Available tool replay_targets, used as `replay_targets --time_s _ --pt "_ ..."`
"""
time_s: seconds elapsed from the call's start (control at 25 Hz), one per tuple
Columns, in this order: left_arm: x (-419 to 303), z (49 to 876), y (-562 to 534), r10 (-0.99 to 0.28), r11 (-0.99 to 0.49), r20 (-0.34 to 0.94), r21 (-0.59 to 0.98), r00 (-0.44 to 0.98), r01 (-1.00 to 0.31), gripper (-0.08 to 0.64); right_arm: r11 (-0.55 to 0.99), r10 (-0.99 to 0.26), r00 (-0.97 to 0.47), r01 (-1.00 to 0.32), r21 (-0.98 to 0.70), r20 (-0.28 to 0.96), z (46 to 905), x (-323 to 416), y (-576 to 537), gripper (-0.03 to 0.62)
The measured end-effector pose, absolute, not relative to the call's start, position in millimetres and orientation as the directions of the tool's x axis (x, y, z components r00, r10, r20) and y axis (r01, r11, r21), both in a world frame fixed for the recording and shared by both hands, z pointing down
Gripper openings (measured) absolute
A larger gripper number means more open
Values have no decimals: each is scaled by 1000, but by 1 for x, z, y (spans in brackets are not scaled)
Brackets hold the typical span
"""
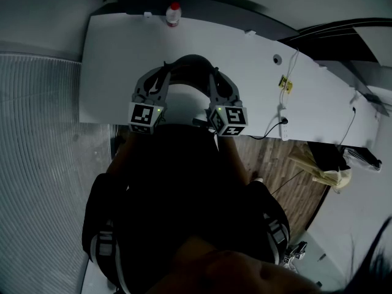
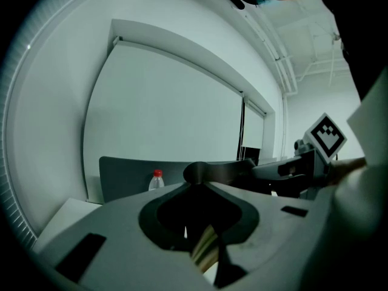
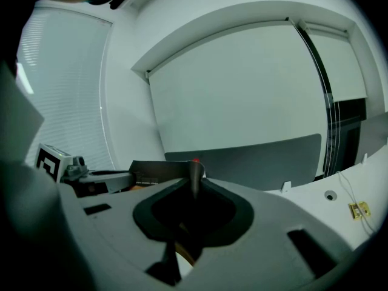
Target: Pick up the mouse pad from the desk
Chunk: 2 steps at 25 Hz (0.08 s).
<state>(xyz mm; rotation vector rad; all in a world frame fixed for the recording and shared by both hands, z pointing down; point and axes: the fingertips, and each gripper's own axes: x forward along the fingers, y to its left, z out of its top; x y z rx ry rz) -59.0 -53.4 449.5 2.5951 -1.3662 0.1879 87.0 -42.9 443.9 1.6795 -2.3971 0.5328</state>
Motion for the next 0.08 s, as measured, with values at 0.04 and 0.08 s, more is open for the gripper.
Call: replay_targets --time_s 0.04,0.08 --pt "-60 451 -53 -801 -549 206 120 562 -827 49 304 -873 -354 -933 -193 336 445 87 -43 44" --pt "-61 453 -53 -802 -547 207 121 560 -828 48 304 -872 -354 -933 -193 338 446 86 -42 44"
